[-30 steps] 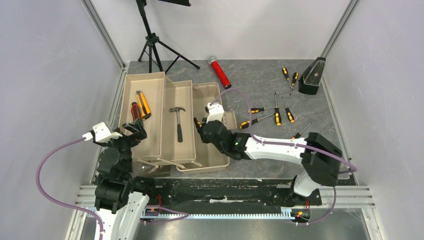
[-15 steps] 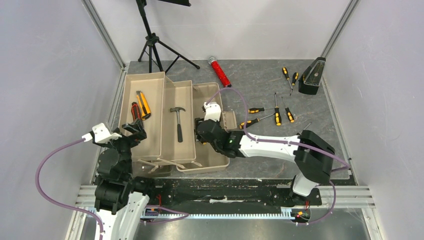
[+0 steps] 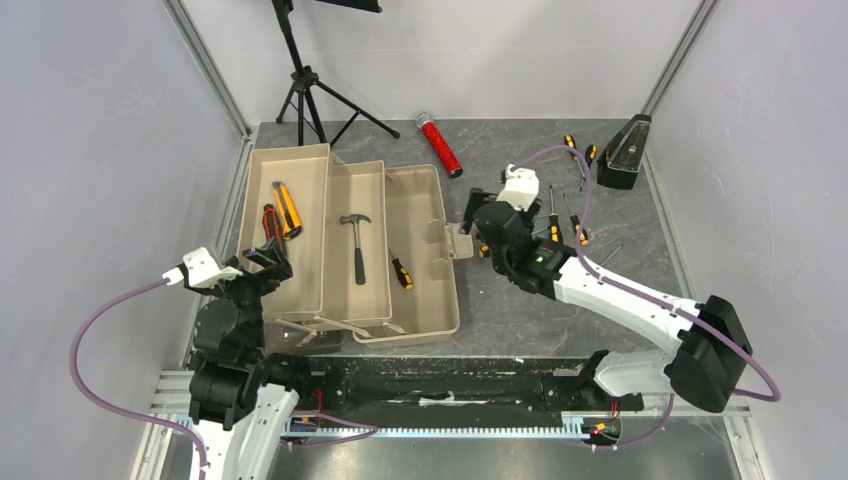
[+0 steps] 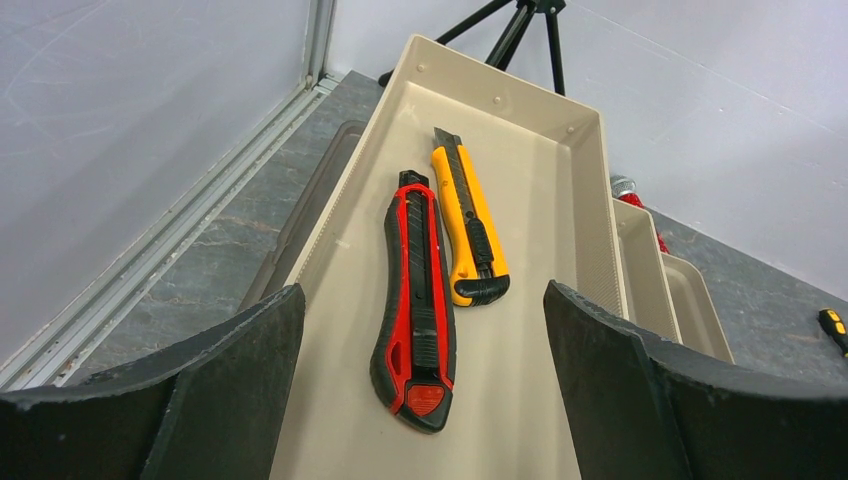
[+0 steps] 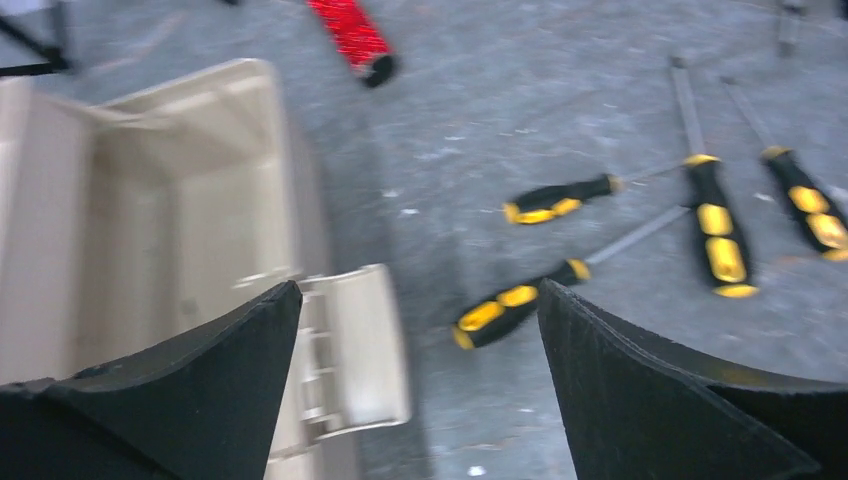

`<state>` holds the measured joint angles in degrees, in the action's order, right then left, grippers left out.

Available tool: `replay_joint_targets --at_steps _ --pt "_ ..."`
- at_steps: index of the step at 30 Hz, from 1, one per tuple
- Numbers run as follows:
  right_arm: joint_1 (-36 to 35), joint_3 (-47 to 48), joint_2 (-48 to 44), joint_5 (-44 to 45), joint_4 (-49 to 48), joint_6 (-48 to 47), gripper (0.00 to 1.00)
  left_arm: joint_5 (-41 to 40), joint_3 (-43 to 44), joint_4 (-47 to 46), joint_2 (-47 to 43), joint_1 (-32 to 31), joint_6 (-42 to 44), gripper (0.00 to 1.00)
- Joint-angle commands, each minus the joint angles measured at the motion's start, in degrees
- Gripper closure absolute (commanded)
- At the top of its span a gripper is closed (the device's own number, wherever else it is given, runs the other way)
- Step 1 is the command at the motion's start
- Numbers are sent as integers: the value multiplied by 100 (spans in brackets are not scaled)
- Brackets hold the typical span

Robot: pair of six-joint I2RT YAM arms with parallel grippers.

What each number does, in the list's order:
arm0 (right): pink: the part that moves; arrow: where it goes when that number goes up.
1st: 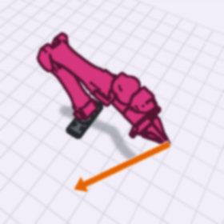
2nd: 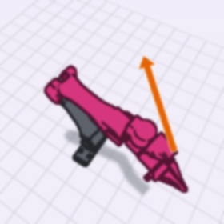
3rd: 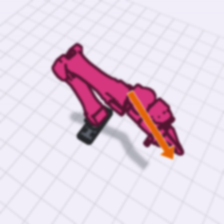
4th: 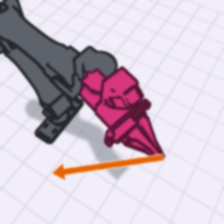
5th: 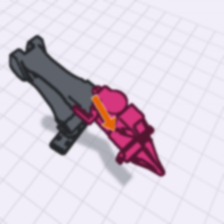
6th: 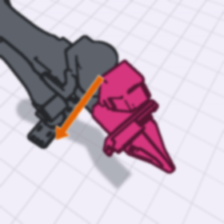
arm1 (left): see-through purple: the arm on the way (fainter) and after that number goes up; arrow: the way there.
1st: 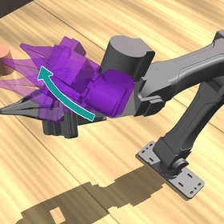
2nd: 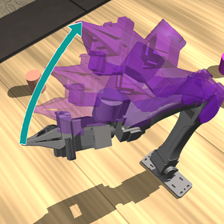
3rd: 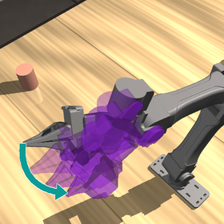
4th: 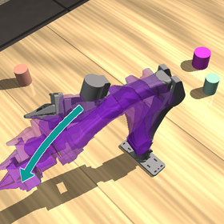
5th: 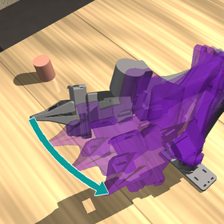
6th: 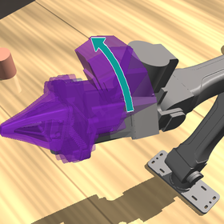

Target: Pack the tool kit

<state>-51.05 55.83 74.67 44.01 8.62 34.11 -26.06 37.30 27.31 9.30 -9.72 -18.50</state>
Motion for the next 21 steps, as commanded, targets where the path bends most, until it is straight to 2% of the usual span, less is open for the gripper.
replay_joint_targets --at_steps 1,5,10,17,21 --pt "599 -378 -172 351 624 147 9 -110 -13 -189 -58 31 197 6" --pt "1194 -542 13 16 761 250 7 -101 -20 -200 -58 31 189 6" --pt "1730 -416 690 -598 813 429 8 -109 -19 -199 -59 31 192 6" --pt "1896 139 1880 -1101 760 437 15 -102 -20 -198 -75 31 189 6" --pt "1953 155 2260 -1235 542 515 22 -101 -21 -200 -96 31 190 6"
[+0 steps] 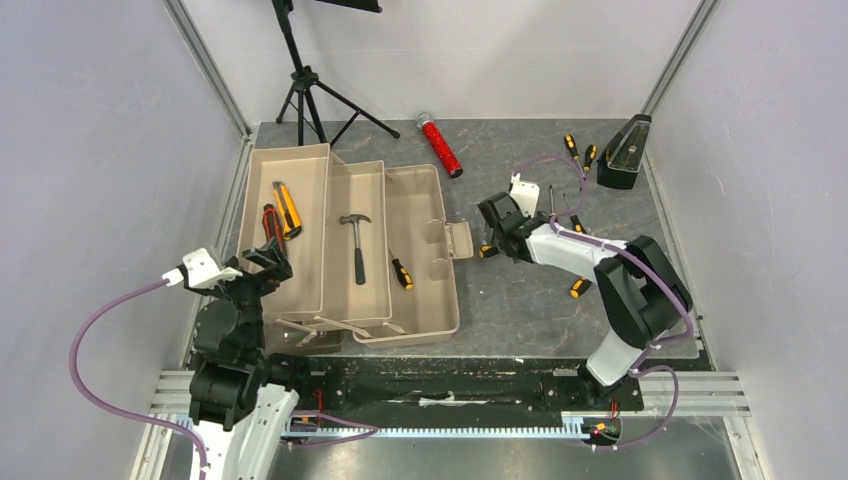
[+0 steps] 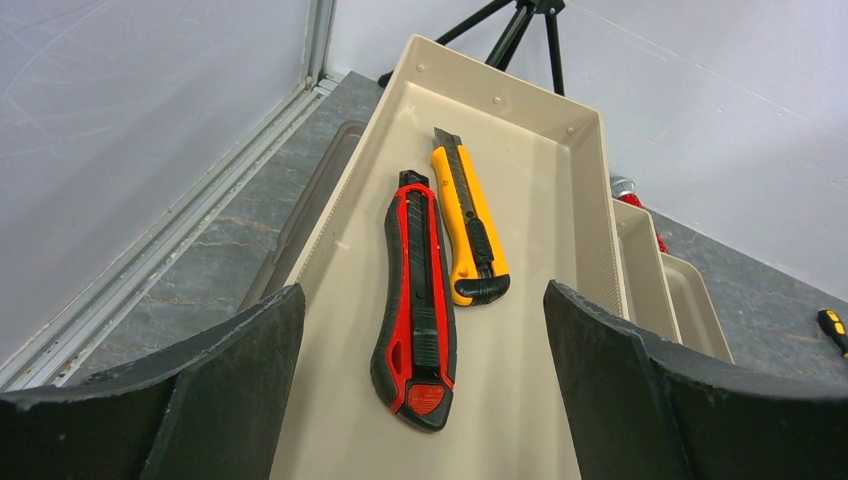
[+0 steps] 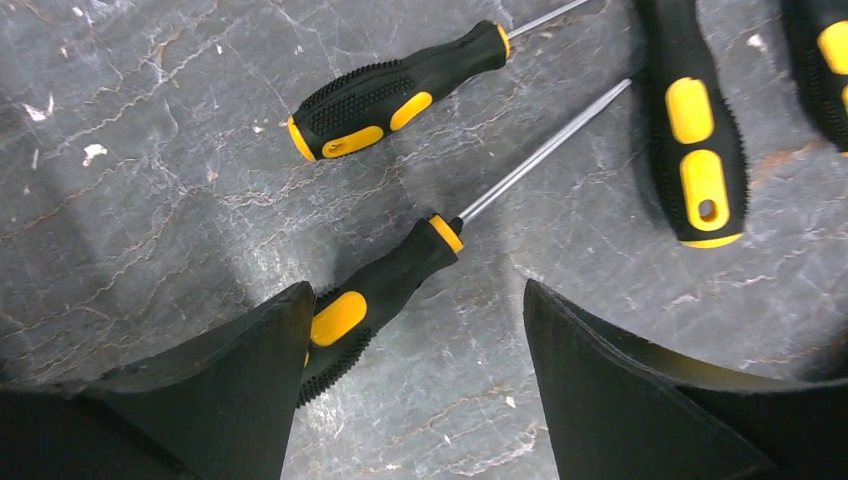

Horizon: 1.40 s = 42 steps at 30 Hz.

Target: Pack the tool kit

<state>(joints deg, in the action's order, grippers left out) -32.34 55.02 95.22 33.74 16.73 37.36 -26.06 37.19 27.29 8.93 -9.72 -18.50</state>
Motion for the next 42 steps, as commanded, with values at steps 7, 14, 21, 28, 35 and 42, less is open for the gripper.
replay_joint_targets --at_steps 7,14,21,28,35,42 --pt "144 -53 515 -330 -341 373 32 -83 -16 -206 -118 29 189 6" --pt "158 -873 -15 -624 -304 698 47 -74 -12 -206 -140 31 189 6" --pt "160 -1863 -992 -930 -193 888 53 -65 -18 -198 -161 30 189 6" --pt "158 -2519 -1965 -1146 28 898 73 -74 -8 -190 -161 31 189 6" --pt "-11 -2560 -3131 -1126 111 452 100 -72 -9 -190 -164 31 189 6" --pt "-1018 -1473 -3838 -321 -103 -76 100 -83 -9 -181 -172 31 189 7"
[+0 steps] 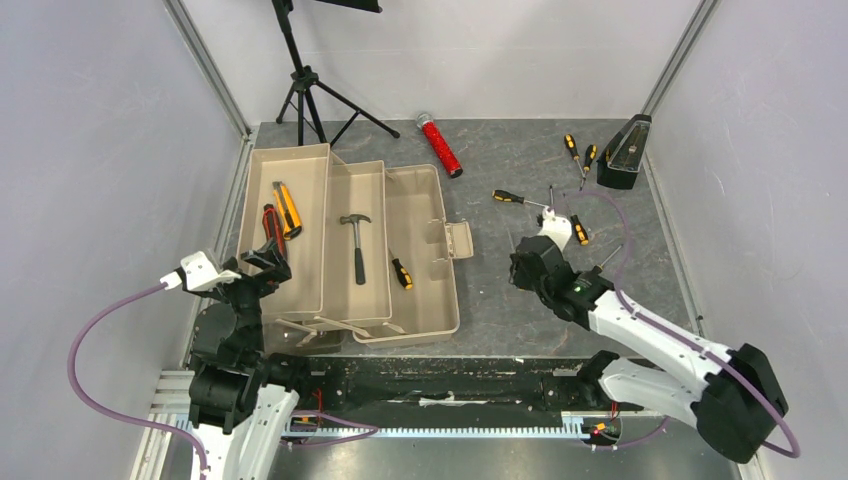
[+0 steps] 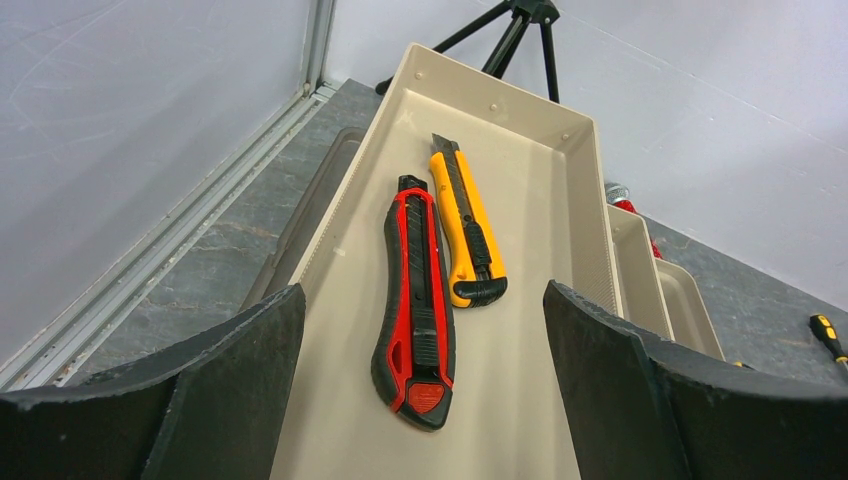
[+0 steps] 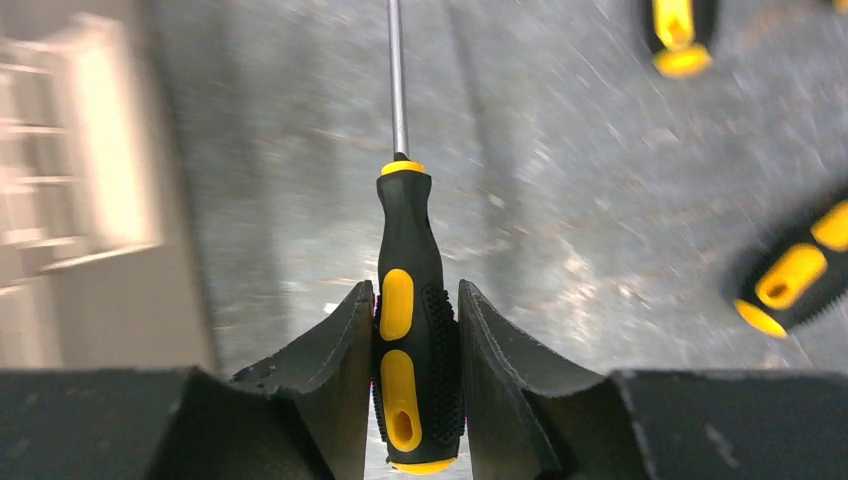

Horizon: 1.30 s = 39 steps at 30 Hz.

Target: Pack the tool kit

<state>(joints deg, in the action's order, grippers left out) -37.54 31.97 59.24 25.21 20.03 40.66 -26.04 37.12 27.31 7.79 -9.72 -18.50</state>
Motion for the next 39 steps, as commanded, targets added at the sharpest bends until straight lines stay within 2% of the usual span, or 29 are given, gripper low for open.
replay_joint_targets --at_steps 1,6,11,17,20,24,31,35,39 --pt "-639 961 -225 524 -543 -451 100 -90 1 -179 -58 31 194 7" --pt "-1312 1389 103 104 -1239 -387 100 -110 -3 -182 -80 31 196 7" --pt "-1811 1809 933 -360 -1820 -221 100 -105 -3 -182 -84 31 190 7" --pt "-2193 2351 2018 -113 -1829 109 97 -138 -4 -174 -137 31 189 7" --pt "-2235 2604 2436 -89 -1782 165 89 -138 -9 -173 -146 31 190 7" --pt "-2275 2909 2788 -116 -1612 116 64 -138 -11 -182 -176 31 190 7" --pt "-2275 2939 2463 291 -1396 -350 35 -138 -14 -191 -221 31 189 7" --pt "-2174 2946 2150 594 -1131 -706 27 -138 -19 -199 -243 31 189 7" --pt "-1768 2838 1759 918 -639 -897 21 -145 -20 -200 -260 31 189 7"
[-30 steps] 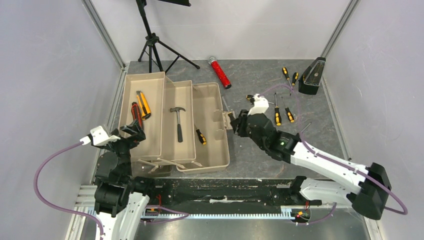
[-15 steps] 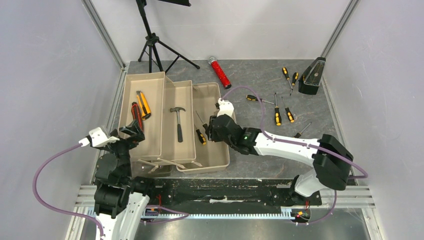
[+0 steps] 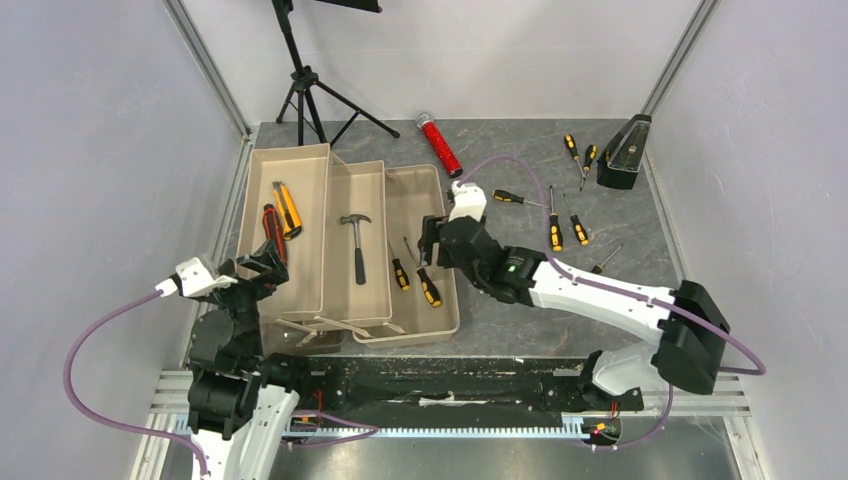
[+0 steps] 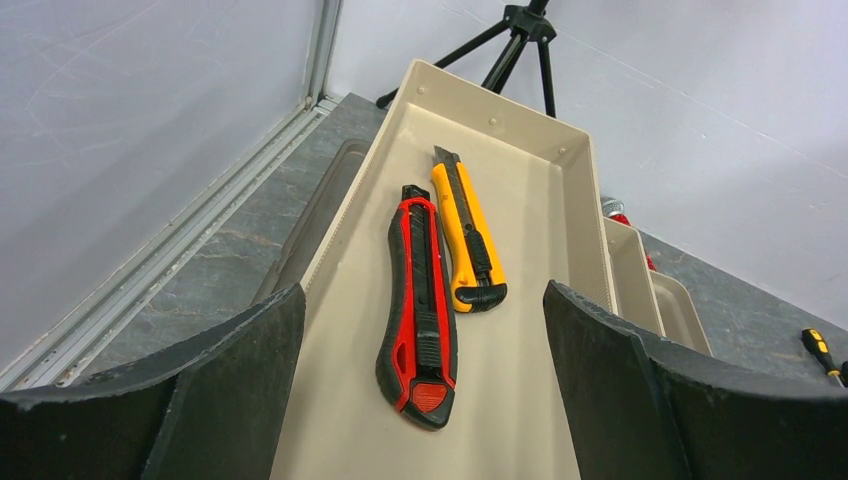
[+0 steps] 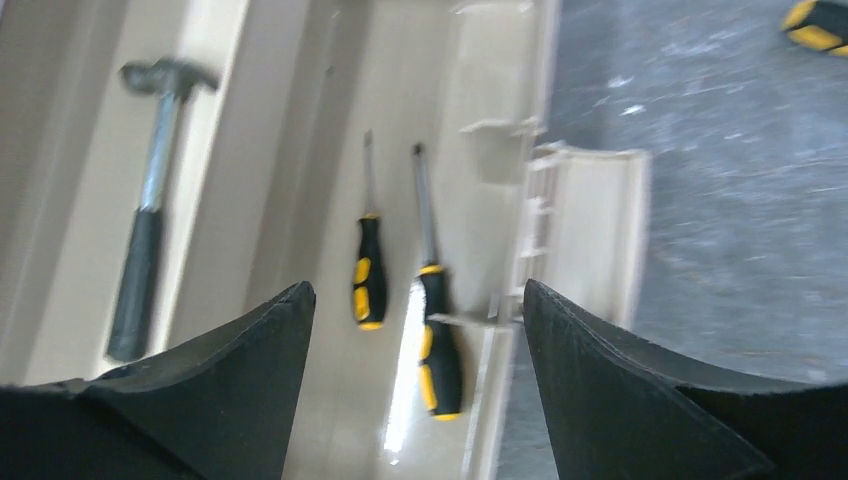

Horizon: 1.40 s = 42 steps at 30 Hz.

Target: Pack the tool kit

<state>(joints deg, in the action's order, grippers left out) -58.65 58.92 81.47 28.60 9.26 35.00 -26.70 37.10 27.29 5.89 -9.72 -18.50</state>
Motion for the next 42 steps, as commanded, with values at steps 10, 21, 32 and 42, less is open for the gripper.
replay_joint_targets --at_steps 10,21,32,42 --pt "2209 -926 -1746 1030 1533 -458 11 -114 -17 -198 -115 31 181 7" --pt "5483 -2085 -2090 -604 1742 -527 11 -125 -13 -192 -108 31 182 7" --pt "6526 -3026 -967 -2105 471 238 23 -134 -12 -189 -91 31 182 7" --pt "6779 -3190 -1413 -1535 466 243 77 -125 -19 -193 -108 31 181 7"
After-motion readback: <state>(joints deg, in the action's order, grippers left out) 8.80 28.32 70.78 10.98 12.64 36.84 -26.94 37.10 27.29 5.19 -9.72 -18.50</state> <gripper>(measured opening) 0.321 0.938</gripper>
